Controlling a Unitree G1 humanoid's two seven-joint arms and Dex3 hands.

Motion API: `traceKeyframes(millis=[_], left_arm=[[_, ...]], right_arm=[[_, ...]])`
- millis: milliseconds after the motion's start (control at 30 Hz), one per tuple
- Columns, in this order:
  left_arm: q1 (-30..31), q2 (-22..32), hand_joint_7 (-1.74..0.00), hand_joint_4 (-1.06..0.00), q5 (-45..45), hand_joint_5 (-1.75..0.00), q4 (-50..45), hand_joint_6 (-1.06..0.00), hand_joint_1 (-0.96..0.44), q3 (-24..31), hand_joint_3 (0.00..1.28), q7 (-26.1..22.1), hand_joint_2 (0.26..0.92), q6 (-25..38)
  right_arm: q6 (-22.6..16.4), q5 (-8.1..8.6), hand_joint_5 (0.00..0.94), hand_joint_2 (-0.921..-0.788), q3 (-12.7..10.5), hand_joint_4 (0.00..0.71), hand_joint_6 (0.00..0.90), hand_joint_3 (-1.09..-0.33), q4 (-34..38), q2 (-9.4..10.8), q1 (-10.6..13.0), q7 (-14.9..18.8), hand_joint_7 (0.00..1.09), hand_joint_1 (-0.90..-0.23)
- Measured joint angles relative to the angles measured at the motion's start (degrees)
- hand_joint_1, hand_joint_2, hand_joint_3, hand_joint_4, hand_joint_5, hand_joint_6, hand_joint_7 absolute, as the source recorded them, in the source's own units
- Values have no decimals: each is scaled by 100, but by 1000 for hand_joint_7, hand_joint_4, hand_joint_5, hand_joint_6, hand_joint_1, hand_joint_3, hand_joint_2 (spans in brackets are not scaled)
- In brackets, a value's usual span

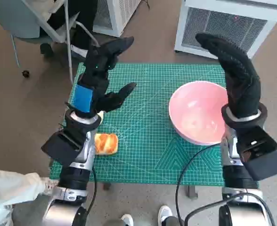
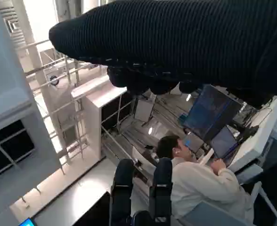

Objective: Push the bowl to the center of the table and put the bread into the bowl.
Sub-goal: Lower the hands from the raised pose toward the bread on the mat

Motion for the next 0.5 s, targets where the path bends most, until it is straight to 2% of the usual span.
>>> traceKeyframes(millis=[500], left_arm=[[0, -32, -864, -243, -107, -442, -1, -90, -389, 1, 268, -1, 921, 15]], right_arm=[[0, 43, 1, -921, -13, 259, 241, -747, -4, 8, 60, -1, 189, -539]])
